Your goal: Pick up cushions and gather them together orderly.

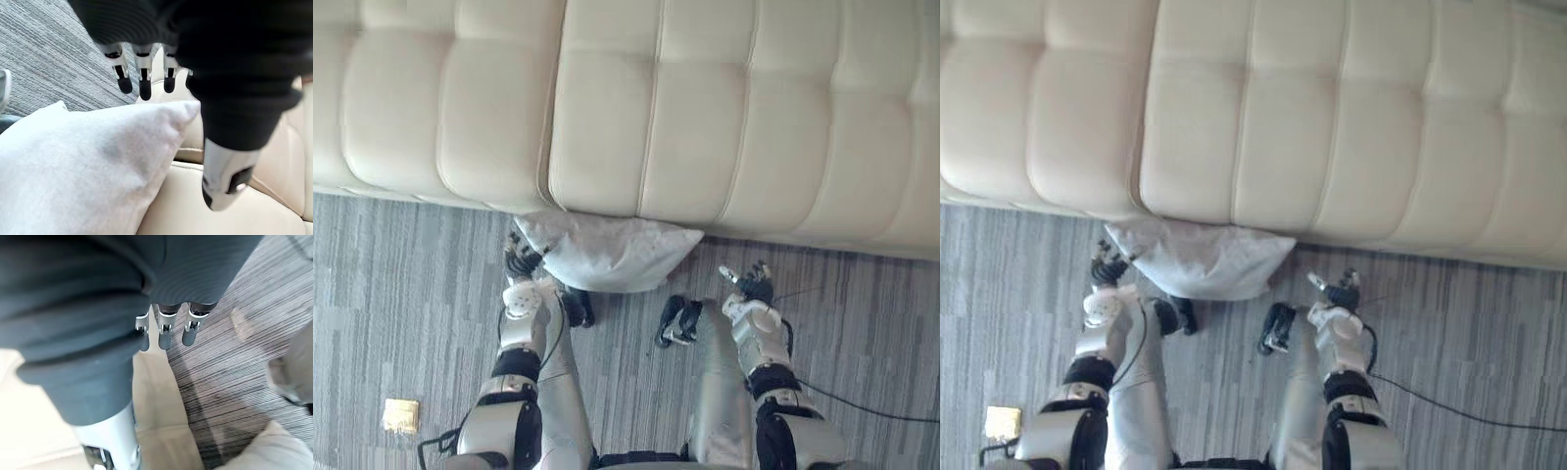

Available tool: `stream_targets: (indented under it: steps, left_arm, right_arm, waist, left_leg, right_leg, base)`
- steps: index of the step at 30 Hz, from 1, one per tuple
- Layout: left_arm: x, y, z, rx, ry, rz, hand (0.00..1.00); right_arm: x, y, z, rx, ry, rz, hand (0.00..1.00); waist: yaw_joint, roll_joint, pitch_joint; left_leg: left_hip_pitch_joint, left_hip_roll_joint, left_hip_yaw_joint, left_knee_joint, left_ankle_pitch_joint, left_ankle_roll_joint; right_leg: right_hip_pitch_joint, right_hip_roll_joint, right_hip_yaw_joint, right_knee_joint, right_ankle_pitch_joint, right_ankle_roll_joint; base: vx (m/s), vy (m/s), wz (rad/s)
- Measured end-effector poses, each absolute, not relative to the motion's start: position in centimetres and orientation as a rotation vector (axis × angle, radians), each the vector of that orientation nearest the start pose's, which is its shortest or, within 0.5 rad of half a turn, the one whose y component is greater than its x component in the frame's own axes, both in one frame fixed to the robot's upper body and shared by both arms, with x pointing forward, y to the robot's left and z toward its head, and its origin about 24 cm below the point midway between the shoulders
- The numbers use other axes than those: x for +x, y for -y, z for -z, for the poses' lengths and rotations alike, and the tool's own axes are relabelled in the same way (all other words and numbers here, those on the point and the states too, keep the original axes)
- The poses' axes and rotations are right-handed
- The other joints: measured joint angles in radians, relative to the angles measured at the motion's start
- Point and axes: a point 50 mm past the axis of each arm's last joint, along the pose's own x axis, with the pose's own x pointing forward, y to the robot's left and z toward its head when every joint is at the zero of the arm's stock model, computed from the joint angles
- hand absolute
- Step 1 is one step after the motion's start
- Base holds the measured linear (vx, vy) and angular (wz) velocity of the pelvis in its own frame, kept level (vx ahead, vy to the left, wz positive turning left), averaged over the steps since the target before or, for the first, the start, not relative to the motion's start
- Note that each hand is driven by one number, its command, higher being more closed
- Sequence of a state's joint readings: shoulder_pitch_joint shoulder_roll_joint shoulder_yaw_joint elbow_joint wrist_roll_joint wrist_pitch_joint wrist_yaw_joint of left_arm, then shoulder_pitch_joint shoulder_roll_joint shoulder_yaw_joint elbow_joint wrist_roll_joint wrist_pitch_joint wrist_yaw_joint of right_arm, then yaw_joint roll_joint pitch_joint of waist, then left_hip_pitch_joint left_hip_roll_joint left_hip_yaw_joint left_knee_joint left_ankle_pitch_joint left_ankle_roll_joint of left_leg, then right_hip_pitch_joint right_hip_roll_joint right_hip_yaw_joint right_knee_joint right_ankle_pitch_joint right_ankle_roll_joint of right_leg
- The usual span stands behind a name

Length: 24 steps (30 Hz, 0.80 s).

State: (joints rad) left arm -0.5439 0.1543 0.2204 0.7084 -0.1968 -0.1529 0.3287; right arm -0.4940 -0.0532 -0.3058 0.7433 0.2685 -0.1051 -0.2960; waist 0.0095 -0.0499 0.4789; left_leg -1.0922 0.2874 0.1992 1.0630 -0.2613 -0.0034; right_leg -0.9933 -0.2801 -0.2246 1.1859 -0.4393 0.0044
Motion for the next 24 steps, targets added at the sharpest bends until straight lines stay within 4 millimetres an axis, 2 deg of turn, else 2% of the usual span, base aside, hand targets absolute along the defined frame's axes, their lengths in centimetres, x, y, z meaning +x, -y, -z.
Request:
stream_targets:
  steps: [1, 2, 9, 13, 14, 18, 19, 24]
  left_arm:
    - [34.9, -21.9, -7.1, -0.136, 0.031, -0.477, 0.0]
    - [35.1, -22.0, -7.7, -0.135, 0.051, -0.477, 0.0]
    - [36.3, -23.1, -12.8, -0.115, 0.211, -0.54, 0.0]
    - [36.8, -23.3, -14.8, -0.154, 0.264, -0.577, 0.0]
    - [37.0, -22.9, -15.3, -0.165, 0.278, -0.571, 0.0]
    - [37.5, -21.8, -16.4, -0.223, 0.299, -0.555, 0.0]
    - [37.8, -21.3, -16.8, -0.249, 0.307, -0.543, 1.0]
    - [38.6, -18.9, -19.1, -0.261, 0.356, -0.471, 1.0]
  right_arm:
    - [33.4, 20.2, -2.9, 0.332, -0.134, 0.488, 0.0]
    - [33.8, 20.1, -3.6, 0.336, -0.11, 0.48, 0.0]
    - [36.0, 18.3, -7.6, 0.357, -0.001, 0.428, 0.0]
    - [36.9, 16.8, -9.4, 0.357, 0.042, 0.381, 0.0]
    - [37.3, 16.0, -10.3, 0.364, 0.061, 0.36, 0.0]
    - [37.8, 14.2, -11.5, 0.373, 0.081, 0.308, 0.0]
    - [38.0, 13.6, -12.0, 0.366, 0.092, 0.289, 1.0]
    - [38.5, 12.4, -13.7, 0.374, 0.13, 0.25, 1.0]
  waist:
    - [0.0, 0.002, 0.019]
    - [0.0, 0.001, 0.031]
    - [0.002, -0.001, 0.048]
    - [0.003, -0.006, 0.064]
    - [0.001, -0.006, 0.064]
    - [0.001, -0.007, 0.064]
    - [-0.001, -0.006, 0.064]
    - [-0.009, -0.006, 0.064]
  left_leg:
    - [-0.035, 0.001, -0.009, 0.018, 0.003, -0.001]
    - [-0.052, 0.002, -0.013, 0.027, 0.004, 0.0]
    - [-0.21, -0.001, -0.035, 0.033, 0.041, 0.01]
    - [-0.251, -0.014, -0.046, 0.021, 0.062, 0.001]
    - [-0.262, -0.025, -0.046, 0.007, 0.073, -0.001]
    - [-0.27, -0.039, -0.054, -0.03, 0.096, -0.007]
    - [-0.271, -0.045, -0.056, -0.051, 0.107, -0.01]
    - [-0.276, -0.071, -0.073, -0.13, 0.155, -0.017]
  right_leg:
    - [-0.033, 0.0, 0.002, 0.024, -0.002, -0.003]
    - [-0.049, 0.0, 0.004, 0.036, -0.003, -0.004]
    - [-0.196, 0.0, -0.008, 0.058, -0.001, -0.016]
    - [-0.231, -0.007, -0.018, 0.061, 0.0, -0.018]
    - [-0.244, -0.015, -0.021, 0.059, 0.001, -0.018]
    - [-0.248, -0.014, -0.029, 0.038, 0.009, -0.013]
    - [-0.247, -0.013, -0.032, 0.022, 0.016, -0.013]
    - [-0.247, -0.012, -0.053, -0.024, 0.033, -0.007]
  base:
    - [-0.09, -0.096, 0.06]
    - [-0.09, -0.08, 0.05]
    - [-0.06, -0.053, 0.05]
    - [-0.02, -0.033, 0.13]
    - [0.0, -0.029, 0.19]
    - [0.01, -0.036, 0.17]
    - [0.0, -0.013, 0.09]
    - [0.0, -0.011, 0.18]
